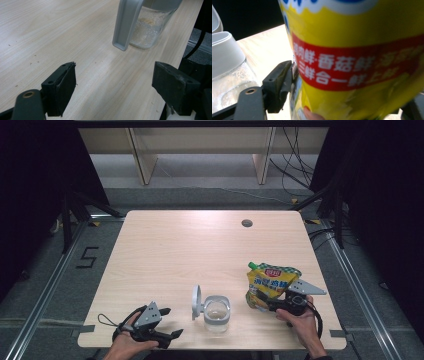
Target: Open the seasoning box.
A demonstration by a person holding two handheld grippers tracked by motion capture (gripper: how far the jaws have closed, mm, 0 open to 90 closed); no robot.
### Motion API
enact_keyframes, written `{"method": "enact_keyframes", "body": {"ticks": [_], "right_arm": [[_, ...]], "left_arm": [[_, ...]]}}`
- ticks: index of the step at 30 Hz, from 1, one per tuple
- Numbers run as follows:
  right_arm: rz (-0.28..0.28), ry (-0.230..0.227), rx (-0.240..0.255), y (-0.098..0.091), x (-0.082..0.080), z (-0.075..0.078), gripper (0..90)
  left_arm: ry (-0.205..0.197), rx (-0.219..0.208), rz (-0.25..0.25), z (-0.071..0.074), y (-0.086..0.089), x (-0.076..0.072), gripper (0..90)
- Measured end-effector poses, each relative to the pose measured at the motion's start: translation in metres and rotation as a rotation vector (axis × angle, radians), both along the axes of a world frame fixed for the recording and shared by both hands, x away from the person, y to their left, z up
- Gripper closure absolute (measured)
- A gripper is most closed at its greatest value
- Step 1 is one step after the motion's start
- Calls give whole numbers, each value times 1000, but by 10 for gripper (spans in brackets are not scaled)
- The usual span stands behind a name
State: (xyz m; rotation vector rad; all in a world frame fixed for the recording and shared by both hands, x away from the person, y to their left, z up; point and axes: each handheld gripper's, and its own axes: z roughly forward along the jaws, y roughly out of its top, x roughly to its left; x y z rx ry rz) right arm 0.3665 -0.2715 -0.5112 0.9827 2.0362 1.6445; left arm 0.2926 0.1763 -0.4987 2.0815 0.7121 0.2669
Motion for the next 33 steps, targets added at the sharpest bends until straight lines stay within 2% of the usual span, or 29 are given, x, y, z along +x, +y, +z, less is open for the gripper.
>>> {"method": "enact_keyframes", "body": {"ticks": [1,2,3,6,8,9,10,11,12,13,14,15,16,17,18,19,20,22,23,24,25,28,29,30,31,32,33], "right_arm": [[-33,1,2,4,-3,0,272],[-33,1,2,4,-3,0,272],[-68,21,12,10,-8,2,284],[-99,12,9,12,-11,2,298],[-125,43,-15,13,-15,3,312],[-156,73,0,16,-19,5,316],[-156,37,-4,16,-18,3,316],[-171,58,-4,18,-20,4,316],[-190,60,-3,20,-22,4,316],[-182,73,7,21,-23,5,316],[-180,36,-11,19,-21,4,317],[-176,49,3,19,-20,3,317],[-161,15,-2,16,-17,2,320],[-161,15,-2,16,-17,2,320],[-151,40,16,17,-18,2,321],[-129,16,5,14,-15,1,323],[-72,5,20,11,-9,-1,329],[-55,1,20,9,-8,-1,331],[-54,-19,21,10,-6,-3,332],[-35,-2,24,10,-6,-2,332],[-8,-27,20,9,-4,-3,332],[-9,-17,28,8,-4,-3,331],[-9,-30,19,8,-2,-4,331],[-4,-29,22,8,-3,-3,331],[23,-36,57,9,-2,-4,330],[9,-34,69,11,-2,-5,331],[-5,-36,47,11,-2,-4,332]], "left_arm": [[-1,0,1,0,0,0,187],[-1,3,6,0,0,0,187],[-2,3,8,0,0,0,187],[-7,-4,11,0,0,-1,188],[-6,3,12,0,0,-1,188],[-10,5,7,1,1,-1,188],[-9,3,10,1,1,-1,188],[-6,3,14,1,1,-1,188],[-5,3,13,1,1,-1,188],[-13,-2,9,0,0,-1,188],[-7,-4,12,0,0,-1,188],[-2,6,10,1,0,-1,188],[-9,2,3,0,0,-1,189],[-9,2,3,0,0,-1,189],[1,5,-3,0,0,-1,189],[-1,5,-1,0,0,-1,189],[-14,1,15,0,-1,-1,194],[-25,-2,4,0,0,0,195],[-36,11,-3,1,1,1,196],[-30,8,-3,0,1,1,196],[-13,4,18,0,0,-1,196],[-7,12,4,0,0,0,195],[-1,-7,10,-1,-2,-1,196],[-6,11,4,0,-1,-1,196],[-7,3,4,-1,-2,-1,196],[-3,10,1,0,-1,-1,196],[-7,6,4,0,-1,-1,196]]}}
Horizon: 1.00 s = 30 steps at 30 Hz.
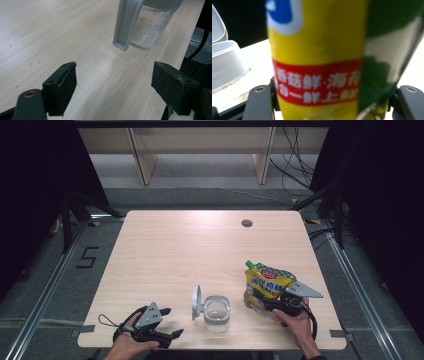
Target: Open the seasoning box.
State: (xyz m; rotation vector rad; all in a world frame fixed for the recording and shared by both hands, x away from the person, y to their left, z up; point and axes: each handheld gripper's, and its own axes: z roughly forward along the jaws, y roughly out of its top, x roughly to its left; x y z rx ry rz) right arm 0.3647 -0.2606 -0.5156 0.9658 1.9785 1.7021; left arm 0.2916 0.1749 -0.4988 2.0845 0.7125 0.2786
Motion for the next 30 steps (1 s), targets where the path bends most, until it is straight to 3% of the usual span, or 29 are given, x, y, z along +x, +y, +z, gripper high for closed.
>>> {"method": "enact_keyframes", "body": {"ticks": [1,6,11,13,14,16,17,18,19,20,22,24,28,30], "right_arm": [[3,-27,-21,-2,2,0,333],[18,-5,-20,0,3,1,346],[-1,-32,-22,4,1,2,369],[-1,35,-20,7,-4,5,374],[6,13,-38,6,-2,5,377],[-11,17,-32,8,-3,5,383],[-26,37,-21,9,-6,6,385],[-26,29,-33,9,-6,6,387],[-37,52,-33,10,-9,7,392],[-27,21,-42,10,-6,7,394],[-44,22,-49,13,-9,9,402],[-69,34,-62,15,-13,12,409],[-52,18,-81,15,-13,14,414],[-41,33,-69,15,-15,15,423]], "left_arm": [[-2,-2,2,0,0,0,196],[0,-2,0,0,0,0,196],[-4,-8,7,0,0,0,196],[-7,3,6,1,0,1,196],[-6,-4,7,1,-1,1,196],[-13,3,-14,2,0,3,196],[-20,9,-21,2,0,3,196],[3,2,-7,1,-1,2,196],[0,4,-8,1,-1,2,196],[-5,0,-7,1,-1,2,196],[-24,0,-12,2,0,4,196],[0,-5,5,1,0,3,196],[-11,-15,6,2,0,3,196],[-5,-23,14,2,0,2,197]]}}
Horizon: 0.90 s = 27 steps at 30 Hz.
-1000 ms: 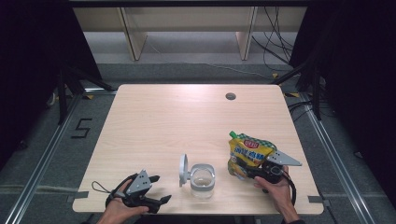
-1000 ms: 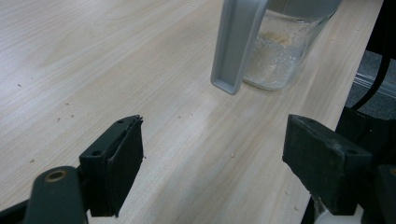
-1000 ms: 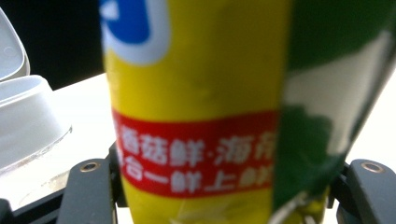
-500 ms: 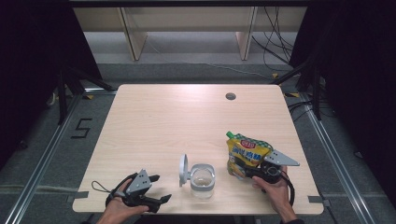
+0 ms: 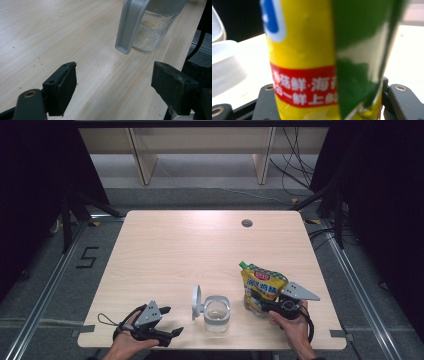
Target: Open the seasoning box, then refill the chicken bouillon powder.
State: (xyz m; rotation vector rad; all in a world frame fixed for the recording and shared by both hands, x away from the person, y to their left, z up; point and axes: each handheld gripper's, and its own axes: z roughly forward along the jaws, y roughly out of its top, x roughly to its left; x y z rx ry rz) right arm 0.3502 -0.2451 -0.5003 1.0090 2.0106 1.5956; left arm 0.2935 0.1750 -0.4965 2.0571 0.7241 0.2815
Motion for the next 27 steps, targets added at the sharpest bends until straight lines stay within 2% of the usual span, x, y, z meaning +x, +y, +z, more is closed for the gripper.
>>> {"method": "enact_keyframes", "body": {"ticks": [1,3,4,5,7,8,9,10,11,12,13,14,15,16,17,18,19,20,21,22,24,25,27], "right_arm": [[-9,-1,-12,0,-2,2,427],[-10,6,-14,0,-4,3,429],[10,5,-18,0,-4,4,429],[0,7,-28,0,-5,5,430],[1,1,-31,0,-6,6,434],[-6,15,-14,1,-9,8,442],[0,-4,-16,-1,-9,10,454],[-1,-22,-21,-2,-10,12,470],[-4,-11,2,-1,-14,14,481],[-18,-28,-11,-3,-14,15,484],[-17,-3,-9,-3,-18,16,486],[-21,-32,-21,-4,-18,16,486],[-12,-41,-26,-4,-18,16,487],[-27,-59,-33,-5,-19,17,488],[-26,-42,-39,-6,-22,18,490],[-10,-58,-35,-7,-21,18,491],[-26,-43,-37,-7,-23,19,492],[-37,-25,-28,-7,-25,19,492],[-31,-10,-32,-7,-26,20,493],[-32,-47,-34,-8,-24,20,493],[-9,-42,-51,-8,-23,21,493],[-28,-33,-48,-6,-25,21,494],[-30,-38,-46,-5,-25,22,494]], "left_arm": [[-9,16,-10,1,1,1,197],[-9,9,-10,0,2,1,196],[-15,-5,-4,0,1,1,196],[-2,-1,4,0,1,1,196],[-7,9,8,0,2,1,197],[-10,18,8,1,2,1,196],[-2,-15,15,0,1,0,197],[-5,-12,14,0,1,0,196],[-6,5,10,0,2,1,196],[-4,7,7,0,2,1,197],[-2,5,6,0,2,0,197],[-2,10,-7,1,2,1,196],[-3,-3,5,0,1,0,196],[-8,10,8,0,2,0,197],[-4,12,-3,1,3,0,196],[-1,7,4,1,2,0,196],[-5,12,9,1,2,-1,197],[-8,-2,7,0,2,-1,196],[-9,15,6,1,2,-1,196],[-9,14,5,1,2,0,196],[-9,13,5,1,2,0,197],[-9,14,6,1,2,0,197],[-2,8,-3,1,3,0,197]]}}
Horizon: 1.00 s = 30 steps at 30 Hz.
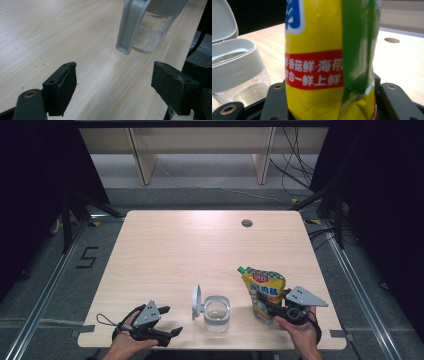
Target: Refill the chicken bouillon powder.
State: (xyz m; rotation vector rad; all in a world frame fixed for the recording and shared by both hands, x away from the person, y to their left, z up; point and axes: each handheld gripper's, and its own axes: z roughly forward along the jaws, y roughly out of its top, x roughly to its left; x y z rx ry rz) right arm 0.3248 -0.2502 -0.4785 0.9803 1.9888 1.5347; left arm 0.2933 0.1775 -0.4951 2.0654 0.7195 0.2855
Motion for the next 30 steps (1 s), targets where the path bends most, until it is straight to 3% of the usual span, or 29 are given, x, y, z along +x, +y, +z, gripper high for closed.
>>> {"method": "enact_keyframes", "body": {"ticks": [1,2,4,6,8,11,12,14,19,22,23,24,26,27,29,30], "right_arm": [[16,-17,-12,-2,2,0,494],[-4,23,8,1,-2,2,495],[3,-15,-20,0,-2,5,495],[6,-22,0,2,-4,8,495],[19,-44,-59,1,-8,14,495],[40,-96,-78,5,-13,20,495],[36,-112,-129,7,-21,27,495],[46,-130,-153,8,-23,29,495],[65,-217,-301,17,-43,42,496],[79,-254,-417,24,-51,44,496],[81,-255,-435,26,-53,43,496],[81,-252,-456,28,-55,44,497],[91,-275,-510,32,-58,44,505],[101,-302,-579,37,-61,45,511],[105,-307,-594,38,-62,46,512],[118,-319,-615,41,-64,46,512]], "left_arm": [[-1,2,4,0,0,0,197],[0,-1,6,0,0,0,196],[-7,-7,11,-1,0,0,197],[-7,-7,11,-1,0,0,196],[-1,-1,6,0,1,0,196],[-1,0,-4,0,1,1,197],[-23,5,-17,0,2,2,196],[-19,6,-17,1,2,2,197],[-16,-3,-8,0,1,1,196],[-2,2,3,0,1,0,196],[1,-15,8,0,1,0,196],[-1,-1,4,0,2,0,196],[-3,-14,13,-1,1,0,196],[-8,9,12,0,2,1,196],[-10,15,12,0,2,1,196],[1,-3,7,0,1,0,196]]}}
